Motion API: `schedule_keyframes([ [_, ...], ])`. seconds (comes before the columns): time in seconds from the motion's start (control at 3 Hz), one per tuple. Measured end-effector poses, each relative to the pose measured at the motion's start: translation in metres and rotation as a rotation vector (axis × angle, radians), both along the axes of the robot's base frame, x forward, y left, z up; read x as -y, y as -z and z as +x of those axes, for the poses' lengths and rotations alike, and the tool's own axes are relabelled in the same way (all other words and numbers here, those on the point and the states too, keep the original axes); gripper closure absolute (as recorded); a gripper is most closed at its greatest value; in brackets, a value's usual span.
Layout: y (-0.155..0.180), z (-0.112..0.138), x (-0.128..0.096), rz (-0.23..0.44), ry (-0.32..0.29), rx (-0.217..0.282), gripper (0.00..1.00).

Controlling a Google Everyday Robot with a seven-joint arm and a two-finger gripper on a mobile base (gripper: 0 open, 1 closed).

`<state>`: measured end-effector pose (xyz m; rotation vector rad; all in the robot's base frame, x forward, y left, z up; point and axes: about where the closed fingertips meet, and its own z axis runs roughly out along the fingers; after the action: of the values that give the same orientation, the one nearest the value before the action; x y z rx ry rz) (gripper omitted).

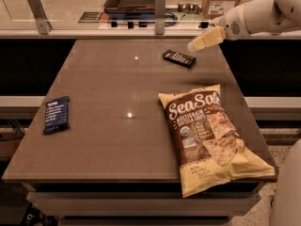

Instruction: Move rxbar chocolate near rxbar blueberry

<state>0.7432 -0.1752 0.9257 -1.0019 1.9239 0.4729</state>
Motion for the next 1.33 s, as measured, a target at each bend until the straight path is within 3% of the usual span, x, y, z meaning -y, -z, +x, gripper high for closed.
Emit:
schedule_keyframes([
  [0.33, 0.010, 0.007, -0.015, 0.080, 0.004, 0.018, 0.00],
  [1.33, 0.056, 0.025, -0.036, 0.039, 0.091, 0.013, 0.00],
])
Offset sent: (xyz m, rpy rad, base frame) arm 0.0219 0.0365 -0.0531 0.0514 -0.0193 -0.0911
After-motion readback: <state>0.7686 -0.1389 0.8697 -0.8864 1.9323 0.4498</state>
